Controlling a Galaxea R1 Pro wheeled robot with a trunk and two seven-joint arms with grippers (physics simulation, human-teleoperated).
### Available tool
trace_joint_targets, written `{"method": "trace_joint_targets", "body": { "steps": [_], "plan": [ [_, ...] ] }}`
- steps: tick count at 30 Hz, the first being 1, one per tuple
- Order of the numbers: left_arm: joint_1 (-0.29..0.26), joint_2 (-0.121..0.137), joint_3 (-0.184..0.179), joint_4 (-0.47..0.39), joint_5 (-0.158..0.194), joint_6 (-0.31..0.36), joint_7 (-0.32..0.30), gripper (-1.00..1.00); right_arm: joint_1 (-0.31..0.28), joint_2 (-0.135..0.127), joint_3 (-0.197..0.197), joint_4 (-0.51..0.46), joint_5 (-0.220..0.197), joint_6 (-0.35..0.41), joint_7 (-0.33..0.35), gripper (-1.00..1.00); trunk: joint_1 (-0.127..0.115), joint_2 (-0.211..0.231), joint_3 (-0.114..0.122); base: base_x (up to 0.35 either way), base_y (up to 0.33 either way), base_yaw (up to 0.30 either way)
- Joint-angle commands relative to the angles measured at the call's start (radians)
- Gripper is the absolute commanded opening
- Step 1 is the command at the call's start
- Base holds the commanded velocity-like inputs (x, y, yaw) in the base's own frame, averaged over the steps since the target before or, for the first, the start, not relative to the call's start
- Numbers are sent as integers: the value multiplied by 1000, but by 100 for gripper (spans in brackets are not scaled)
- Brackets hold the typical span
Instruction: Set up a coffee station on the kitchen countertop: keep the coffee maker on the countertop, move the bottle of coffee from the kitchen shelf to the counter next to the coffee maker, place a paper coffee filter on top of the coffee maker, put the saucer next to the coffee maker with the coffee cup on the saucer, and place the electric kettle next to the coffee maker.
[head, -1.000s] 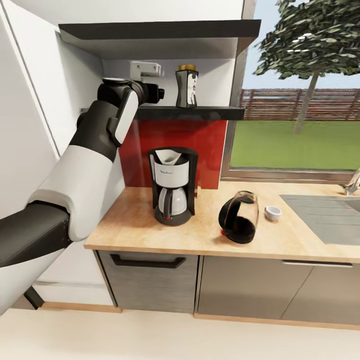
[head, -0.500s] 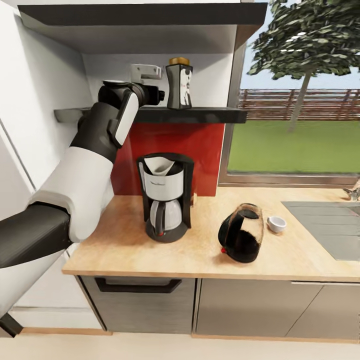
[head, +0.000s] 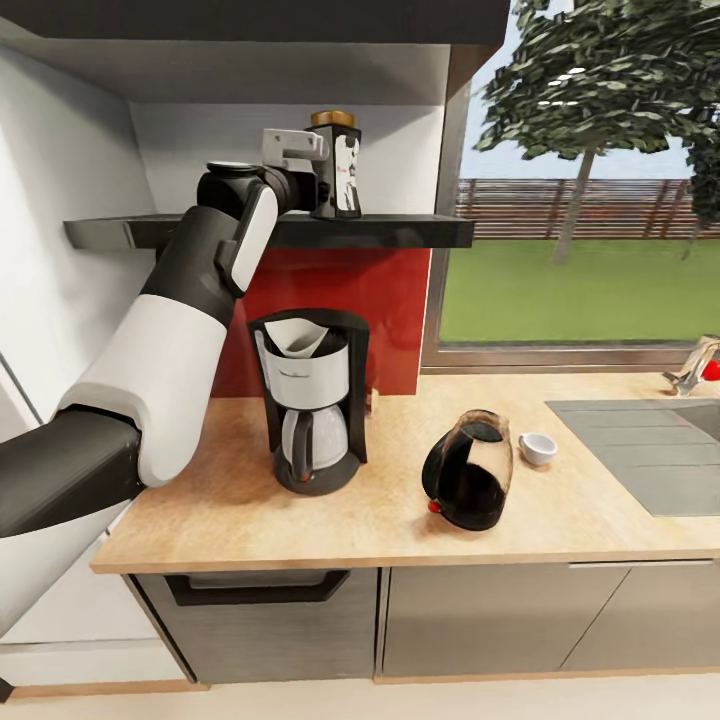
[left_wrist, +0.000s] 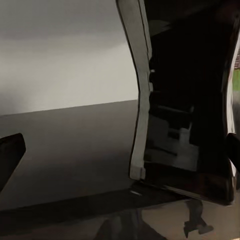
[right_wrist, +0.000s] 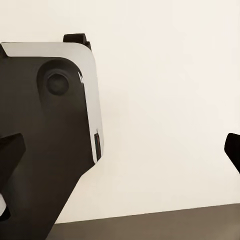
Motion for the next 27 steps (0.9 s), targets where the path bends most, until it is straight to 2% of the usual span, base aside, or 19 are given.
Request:
{"method": "trace_joint_targets", "body": {
  "steps": [1,17,27],
  "plan": [
    [-1,0,-3,-1,7,4,8,100,0,-1,8,-2,-9,6,2,100,1,-2,-2,2,0,-5],
    [0,1,-2,-34,7,5,8,100,0,-2,8,-2,-9,6,2,100,1,-2,-2,0,0,-4],
    [2,2,-1,-34,7,5,8,100,0,-2,8,-2,-9,7,2,100,1,-2,-2,0,0,-233]
  ]
}}
